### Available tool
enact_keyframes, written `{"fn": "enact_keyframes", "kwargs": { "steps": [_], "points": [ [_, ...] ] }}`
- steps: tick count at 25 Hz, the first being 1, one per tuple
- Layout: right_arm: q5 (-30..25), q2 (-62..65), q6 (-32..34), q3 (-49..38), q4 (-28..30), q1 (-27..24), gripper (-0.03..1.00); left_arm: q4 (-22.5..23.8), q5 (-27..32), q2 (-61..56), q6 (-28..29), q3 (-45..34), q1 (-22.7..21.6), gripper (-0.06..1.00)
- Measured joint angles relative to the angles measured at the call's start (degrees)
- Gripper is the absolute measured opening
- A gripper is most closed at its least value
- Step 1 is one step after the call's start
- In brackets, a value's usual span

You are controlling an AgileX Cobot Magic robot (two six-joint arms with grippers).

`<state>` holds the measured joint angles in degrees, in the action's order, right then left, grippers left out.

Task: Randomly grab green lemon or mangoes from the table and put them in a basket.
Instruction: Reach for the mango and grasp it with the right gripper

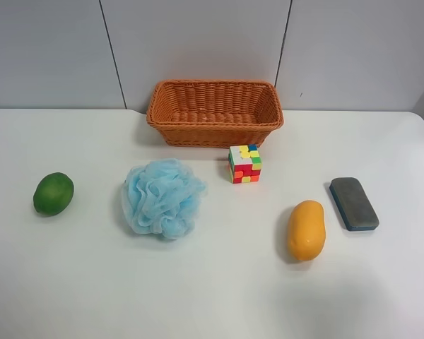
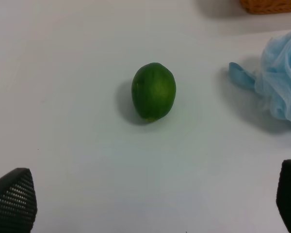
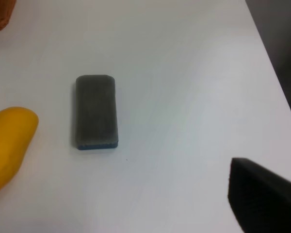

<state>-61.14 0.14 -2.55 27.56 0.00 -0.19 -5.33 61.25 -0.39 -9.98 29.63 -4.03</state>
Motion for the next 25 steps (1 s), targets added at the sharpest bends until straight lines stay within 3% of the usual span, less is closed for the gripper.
{"fn": "enact_keyframes", "kwargs": {
  "steps": [25],
  "points": [
    [-1.2,-2.9,0.0,1.5,-2.1,0.0,0.99,0.0,0.0,0.0,0.0,0.0,0.0,0.99]
  ]
}}
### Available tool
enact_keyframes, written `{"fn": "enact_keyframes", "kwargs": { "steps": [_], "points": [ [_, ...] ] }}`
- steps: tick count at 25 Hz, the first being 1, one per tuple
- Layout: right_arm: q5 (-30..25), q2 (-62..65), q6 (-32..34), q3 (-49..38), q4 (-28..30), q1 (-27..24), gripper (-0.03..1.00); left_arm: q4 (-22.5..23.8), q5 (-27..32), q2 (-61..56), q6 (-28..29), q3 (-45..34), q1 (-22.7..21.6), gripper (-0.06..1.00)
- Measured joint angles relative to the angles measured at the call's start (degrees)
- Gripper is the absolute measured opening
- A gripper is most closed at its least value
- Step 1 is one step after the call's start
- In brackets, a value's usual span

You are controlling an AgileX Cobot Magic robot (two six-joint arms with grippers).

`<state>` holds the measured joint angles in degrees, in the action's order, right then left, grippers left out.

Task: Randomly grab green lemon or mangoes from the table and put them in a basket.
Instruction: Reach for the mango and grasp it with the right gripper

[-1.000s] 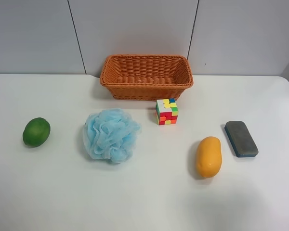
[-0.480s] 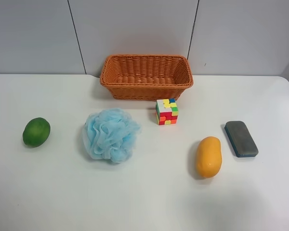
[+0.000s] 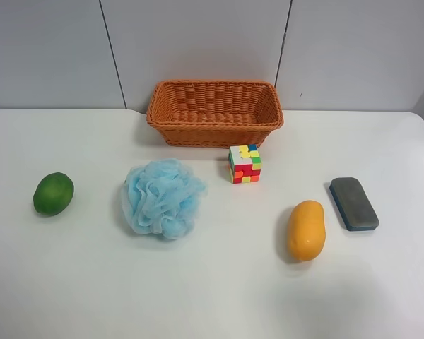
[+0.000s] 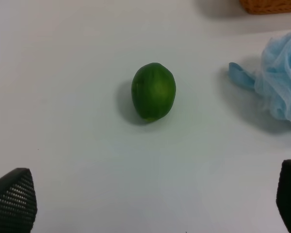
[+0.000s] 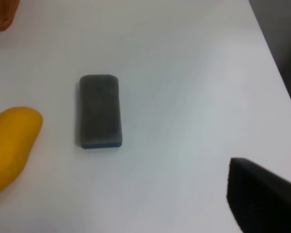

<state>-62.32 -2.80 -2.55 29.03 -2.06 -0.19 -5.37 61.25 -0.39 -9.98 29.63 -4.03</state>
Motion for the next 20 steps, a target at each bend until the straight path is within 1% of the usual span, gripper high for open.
{"fn": "enact_keyframes", "kwargs": {
  "steps": [6,10,15,20],
  "points": [
    [-1.0,-16.1,0.0,8.7,-1.7,0.3,0.99,0.0,0.0,0.0,0.0,0.0,0.0,0.99],
    [-0.8,-27.8,0.0,14.1,-2.9,3.0,0.99,0.0,0.0,0.0,0.0,0.0,0.0,0.99],
    [-0.3,-42.5,0.9,19.2,-2.9,9.8,0.99,0.0,0.0,0.0,0.0,0.0,0.0,0.99],
    [0.6,-56.9,6.1,22.2,-2.4,17.0,0.99,0.0,0.0,0.0,0.0,0.0,0.0,0.99]
  ]
}}
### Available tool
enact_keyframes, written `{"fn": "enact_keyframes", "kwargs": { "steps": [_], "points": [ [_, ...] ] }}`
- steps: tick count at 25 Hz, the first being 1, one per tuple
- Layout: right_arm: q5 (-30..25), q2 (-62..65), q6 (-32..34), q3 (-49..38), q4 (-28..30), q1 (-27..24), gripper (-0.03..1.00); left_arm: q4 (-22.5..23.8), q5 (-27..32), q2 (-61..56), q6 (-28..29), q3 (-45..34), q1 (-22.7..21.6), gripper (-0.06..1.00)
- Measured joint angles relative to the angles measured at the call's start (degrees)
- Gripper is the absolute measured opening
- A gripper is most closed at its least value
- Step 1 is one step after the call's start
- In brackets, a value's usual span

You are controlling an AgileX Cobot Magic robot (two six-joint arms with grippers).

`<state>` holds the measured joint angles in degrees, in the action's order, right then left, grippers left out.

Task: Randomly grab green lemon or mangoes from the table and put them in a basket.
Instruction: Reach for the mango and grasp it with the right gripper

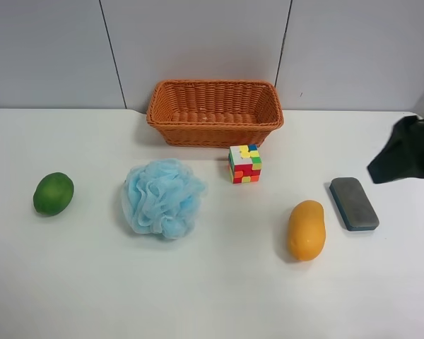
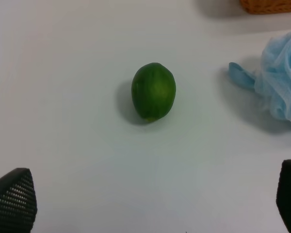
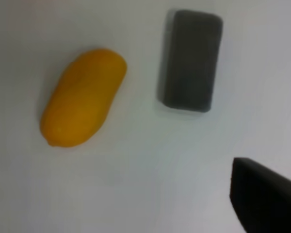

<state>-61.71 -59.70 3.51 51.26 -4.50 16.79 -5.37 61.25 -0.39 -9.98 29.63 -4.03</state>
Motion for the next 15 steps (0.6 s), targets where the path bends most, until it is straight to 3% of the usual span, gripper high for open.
{"fn": "enact_keyframes", "kwargs": {
  "steps": [9,15],
  "points": [
    [5.0,-16.0,15.3,0.6,0.7,8.8,0.99,0.0,0.0,0.0,0.0,0.0,0.0,0.99],
    [6.2,-22.8,21.4,0.6,1.3,10.1,0.99,0.0,0.0,0.0,0.0,0.0,0.0,0.99]
  ]
}}
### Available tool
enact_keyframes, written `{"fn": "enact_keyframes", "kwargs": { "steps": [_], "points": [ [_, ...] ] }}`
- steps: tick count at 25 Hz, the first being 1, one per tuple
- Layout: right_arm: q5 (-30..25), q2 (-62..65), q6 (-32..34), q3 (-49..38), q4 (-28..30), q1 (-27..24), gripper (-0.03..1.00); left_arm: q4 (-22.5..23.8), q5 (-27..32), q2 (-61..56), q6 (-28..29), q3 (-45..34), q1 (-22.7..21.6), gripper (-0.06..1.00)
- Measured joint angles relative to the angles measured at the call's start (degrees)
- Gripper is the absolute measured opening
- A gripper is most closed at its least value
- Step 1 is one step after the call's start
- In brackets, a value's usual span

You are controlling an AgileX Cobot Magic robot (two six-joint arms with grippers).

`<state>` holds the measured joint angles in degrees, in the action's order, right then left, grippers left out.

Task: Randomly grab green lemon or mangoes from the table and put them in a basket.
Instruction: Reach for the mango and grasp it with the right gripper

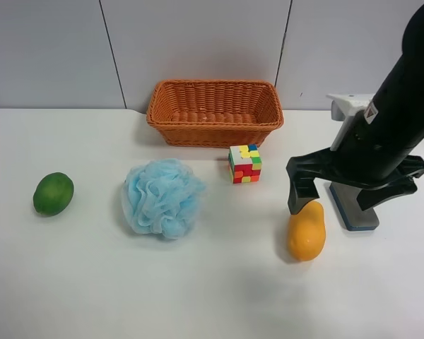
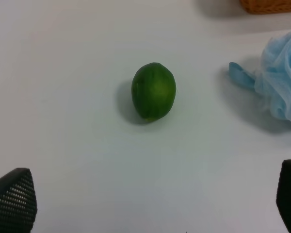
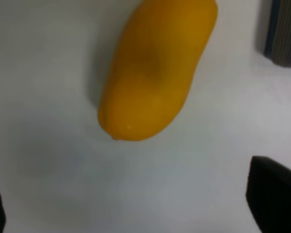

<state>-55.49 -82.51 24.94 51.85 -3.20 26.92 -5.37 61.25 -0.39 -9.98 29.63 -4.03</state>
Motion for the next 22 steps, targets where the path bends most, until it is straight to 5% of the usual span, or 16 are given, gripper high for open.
{"fn": "enact_keyframes", "kwargs": {
  "steps": [22],
  "points": [
    [11.0,-19.5,1.7,0.0,4.1,0.0,0.99,0.0,0.0,0.0,0.0,0.0,0.0,0.99]
  ]
}}
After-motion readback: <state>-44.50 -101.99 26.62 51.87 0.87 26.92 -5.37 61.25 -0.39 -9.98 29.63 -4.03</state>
